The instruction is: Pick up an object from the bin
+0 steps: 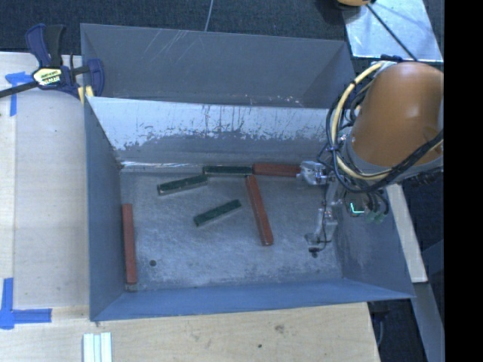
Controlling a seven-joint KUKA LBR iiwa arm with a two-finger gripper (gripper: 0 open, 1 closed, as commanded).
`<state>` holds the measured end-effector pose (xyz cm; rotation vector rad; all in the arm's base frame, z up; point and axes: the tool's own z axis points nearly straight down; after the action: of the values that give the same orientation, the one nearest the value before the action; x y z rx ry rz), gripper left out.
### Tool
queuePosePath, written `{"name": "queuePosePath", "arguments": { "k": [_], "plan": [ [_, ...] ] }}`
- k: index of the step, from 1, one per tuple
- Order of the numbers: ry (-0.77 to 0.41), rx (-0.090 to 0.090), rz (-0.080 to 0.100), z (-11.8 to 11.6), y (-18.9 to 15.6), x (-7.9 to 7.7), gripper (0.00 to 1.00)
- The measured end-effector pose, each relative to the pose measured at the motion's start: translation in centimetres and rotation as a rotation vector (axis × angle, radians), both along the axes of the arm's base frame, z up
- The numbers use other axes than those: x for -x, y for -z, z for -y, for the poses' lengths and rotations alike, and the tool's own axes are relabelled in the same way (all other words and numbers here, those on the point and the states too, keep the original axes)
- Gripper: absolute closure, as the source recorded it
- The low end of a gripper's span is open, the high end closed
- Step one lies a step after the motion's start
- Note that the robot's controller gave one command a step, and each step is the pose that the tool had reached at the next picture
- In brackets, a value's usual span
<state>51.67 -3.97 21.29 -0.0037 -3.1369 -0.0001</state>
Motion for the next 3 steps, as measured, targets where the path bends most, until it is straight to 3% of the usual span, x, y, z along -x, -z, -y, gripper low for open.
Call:
{"name": "queuePosePath", "arguments": {
  "k": [1,2,3],
  "plan": [
    [-0.001,0.001,0.008,0.0,-0.4,-0.2,0.00],
    [-0.059,0.003,0.014,-2.0,1.6,-0.3,0.00],
    [-0.077,0.000,0.010,-7.2,4.8,-2.0,0.00]
  ]
}}
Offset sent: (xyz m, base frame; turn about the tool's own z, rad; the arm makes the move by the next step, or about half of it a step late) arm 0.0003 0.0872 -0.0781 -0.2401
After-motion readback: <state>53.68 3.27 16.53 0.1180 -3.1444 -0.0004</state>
